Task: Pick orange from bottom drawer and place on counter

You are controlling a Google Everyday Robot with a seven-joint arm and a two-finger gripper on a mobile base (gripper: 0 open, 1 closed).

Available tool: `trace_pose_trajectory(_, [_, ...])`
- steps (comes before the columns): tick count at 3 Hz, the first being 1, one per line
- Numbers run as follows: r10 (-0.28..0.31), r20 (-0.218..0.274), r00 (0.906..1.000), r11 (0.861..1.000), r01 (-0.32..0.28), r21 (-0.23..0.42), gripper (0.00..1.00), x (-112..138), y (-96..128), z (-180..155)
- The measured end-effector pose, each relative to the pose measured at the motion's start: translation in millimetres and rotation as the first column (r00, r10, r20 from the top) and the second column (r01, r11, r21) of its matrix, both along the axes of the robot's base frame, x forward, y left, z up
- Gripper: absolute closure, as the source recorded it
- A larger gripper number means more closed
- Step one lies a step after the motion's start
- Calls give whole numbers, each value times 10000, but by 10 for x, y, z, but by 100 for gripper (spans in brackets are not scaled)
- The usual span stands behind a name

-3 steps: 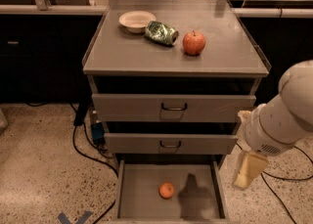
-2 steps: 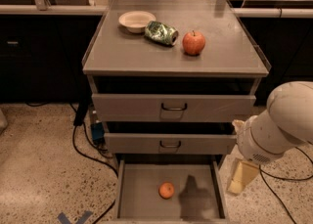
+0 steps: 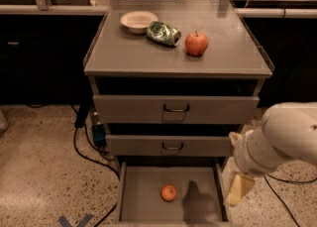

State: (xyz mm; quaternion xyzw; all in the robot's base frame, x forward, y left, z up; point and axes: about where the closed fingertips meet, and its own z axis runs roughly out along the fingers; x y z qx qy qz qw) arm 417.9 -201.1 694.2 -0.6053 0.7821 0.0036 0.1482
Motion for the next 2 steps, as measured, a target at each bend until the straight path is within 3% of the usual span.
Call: trace_pose_trajectory(2, [576,-241,9980,9981,-571,223,0,45,148,-1029])
